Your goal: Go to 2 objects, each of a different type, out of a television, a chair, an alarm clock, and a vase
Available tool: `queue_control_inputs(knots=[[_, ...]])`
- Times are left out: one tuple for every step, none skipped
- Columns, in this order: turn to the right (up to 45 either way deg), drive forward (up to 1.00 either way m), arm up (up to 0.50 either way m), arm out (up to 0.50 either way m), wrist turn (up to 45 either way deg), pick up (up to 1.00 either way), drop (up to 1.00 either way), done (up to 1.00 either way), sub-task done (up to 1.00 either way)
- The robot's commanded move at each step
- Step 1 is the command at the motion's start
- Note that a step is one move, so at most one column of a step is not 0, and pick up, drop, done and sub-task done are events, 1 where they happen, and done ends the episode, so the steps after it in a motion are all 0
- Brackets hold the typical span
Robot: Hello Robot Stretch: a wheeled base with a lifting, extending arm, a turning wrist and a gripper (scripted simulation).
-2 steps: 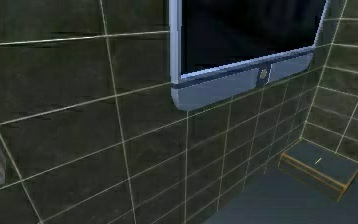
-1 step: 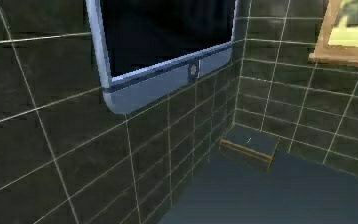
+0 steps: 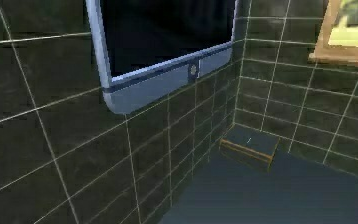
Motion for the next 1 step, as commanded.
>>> queue_control_inputs(knots=[[-45.0, 0.00, 0.00, 0.00, 0.0, 0.00, 0.00, 0.00, 0.00]])
